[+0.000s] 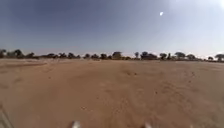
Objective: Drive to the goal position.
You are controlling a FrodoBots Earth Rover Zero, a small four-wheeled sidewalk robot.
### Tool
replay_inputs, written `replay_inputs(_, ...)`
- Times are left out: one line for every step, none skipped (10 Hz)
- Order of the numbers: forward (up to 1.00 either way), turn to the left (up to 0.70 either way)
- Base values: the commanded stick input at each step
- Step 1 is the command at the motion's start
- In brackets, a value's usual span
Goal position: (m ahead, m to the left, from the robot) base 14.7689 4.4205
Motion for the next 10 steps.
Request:
replay_inputs(0.70, 0.00)
replay_inputs(0.70, 0.00)
replay_inputs(0.70, 0.00)
replay_inputs(0.70, 0.00)
replay_inputs(0.70, 0.00)
replay_inputs(0.70, 0.00)
replay_inputs(0.70, 0.00)
replay_inputs(0.70, 0.00)
replay_inputs(0.70, 0.00)
replay_inputs(0.70, 0.00)
